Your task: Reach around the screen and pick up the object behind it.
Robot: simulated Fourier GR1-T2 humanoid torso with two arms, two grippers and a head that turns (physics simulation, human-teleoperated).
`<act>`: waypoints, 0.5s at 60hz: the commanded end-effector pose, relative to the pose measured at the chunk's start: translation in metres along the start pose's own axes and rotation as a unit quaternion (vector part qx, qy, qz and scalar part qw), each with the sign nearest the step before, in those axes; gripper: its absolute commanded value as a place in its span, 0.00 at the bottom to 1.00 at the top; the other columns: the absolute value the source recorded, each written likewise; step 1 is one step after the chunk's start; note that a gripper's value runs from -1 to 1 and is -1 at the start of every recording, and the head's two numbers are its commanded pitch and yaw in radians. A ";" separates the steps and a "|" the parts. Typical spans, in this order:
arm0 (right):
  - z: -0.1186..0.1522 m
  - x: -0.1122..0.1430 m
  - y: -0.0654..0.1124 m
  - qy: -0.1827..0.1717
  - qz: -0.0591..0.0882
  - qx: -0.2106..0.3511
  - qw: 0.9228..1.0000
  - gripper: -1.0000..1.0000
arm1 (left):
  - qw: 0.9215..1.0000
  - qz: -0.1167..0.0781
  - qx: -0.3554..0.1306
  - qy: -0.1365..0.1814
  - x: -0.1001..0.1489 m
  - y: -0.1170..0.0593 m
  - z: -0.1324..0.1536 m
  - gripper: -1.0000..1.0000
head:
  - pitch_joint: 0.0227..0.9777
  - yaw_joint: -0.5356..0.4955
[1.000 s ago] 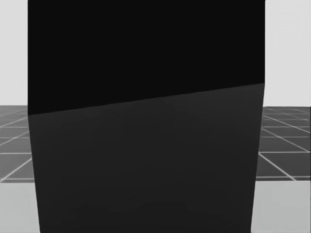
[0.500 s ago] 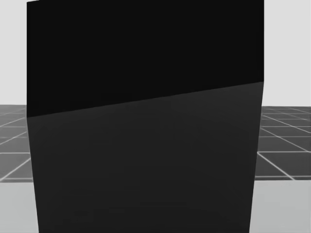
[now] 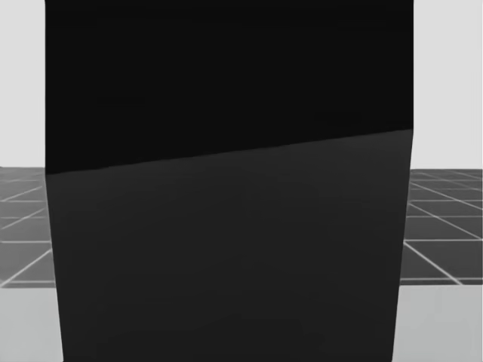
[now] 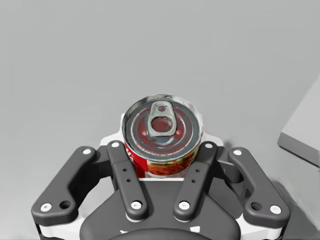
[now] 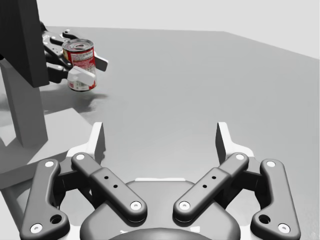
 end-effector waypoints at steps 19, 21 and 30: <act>-0.002 0.003 0.005 -0.002 -0.003 0.029 1.000 0.00 | 0.993 -0.089 0.035 -0.073 0.097 0.019 0.096 1.00 | 0.15 0.50; -0.002 0.003 0.005 -0.002 -0.003 0.029 1.000 0.00 | 0.992 -0.096 0.033 -0.080 0.107 0.015 0.100 1.00 | 0.15 0.50; -0.002 0.004 0.006 -0.008 0.003 0.029 1.000 0.00 | 0.983 -0.141 0.034 -0.114 0.154 -0.007 0.116 1.00 | 0.15 0.51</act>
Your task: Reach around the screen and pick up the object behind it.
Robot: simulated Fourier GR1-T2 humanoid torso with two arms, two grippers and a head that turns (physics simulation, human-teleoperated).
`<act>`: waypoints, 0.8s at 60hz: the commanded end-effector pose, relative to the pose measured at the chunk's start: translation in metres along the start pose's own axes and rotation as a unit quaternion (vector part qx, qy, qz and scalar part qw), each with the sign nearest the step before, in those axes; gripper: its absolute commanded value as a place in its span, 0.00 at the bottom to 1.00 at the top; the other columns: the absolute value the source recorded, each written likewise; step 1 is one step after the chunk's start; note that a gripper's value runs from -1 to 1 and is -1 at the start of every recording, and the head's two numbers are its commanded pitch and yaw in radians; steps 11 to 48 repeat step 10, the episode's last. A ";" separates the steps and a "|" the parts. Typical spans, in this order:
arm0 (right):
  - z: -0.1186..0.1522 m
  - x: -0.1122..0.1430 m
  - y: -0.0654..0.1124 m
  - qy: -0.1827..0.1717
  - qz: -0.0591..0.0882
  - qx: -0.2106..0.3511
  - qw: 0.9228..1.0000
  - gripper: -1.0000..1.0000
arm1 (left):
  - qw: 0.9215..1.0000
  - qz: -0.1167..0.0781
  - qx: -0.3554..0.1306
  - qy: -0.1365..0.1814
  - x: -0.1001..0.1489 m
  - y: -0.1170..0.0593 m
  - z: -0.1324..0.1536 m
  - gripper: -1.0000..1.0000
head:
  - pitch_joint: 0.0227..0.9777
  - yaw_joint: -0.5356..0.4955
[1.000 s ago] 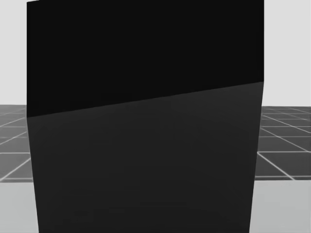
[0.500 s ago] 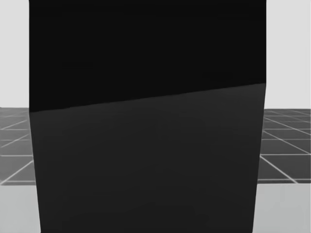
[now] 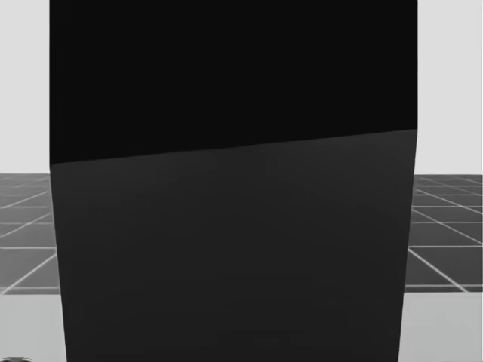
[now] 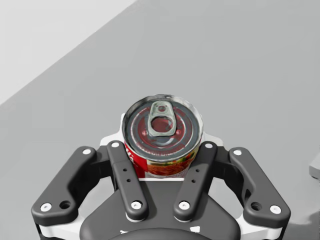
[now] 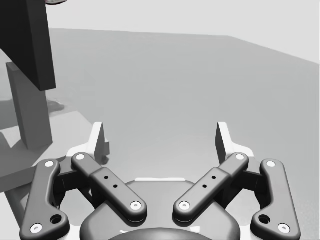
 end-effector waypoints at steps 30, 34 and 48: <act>0.001 0.003 0.003 -0.017 0.008 0.013 1.000 0.00 | 0.991 -0.086 -0.043 -0.096 0.105 -0.016 0.020 1.00 | 0.15 0.51; 0.001 0.003 0.003 -0.017 0.008 0.013 1.000 0.00 | 0.991 -0.086 -0.043 -0.096 0.105 -0.016 0.020 1.00 | 0.15 0.51; 0.001 0.003 0.003 -0.017 0.008 0.013 1.000 0.00 | 0.991 -0.086 -0.043 -0.096 0.105 -0.016 0.020 1.00 | 0.15 0.51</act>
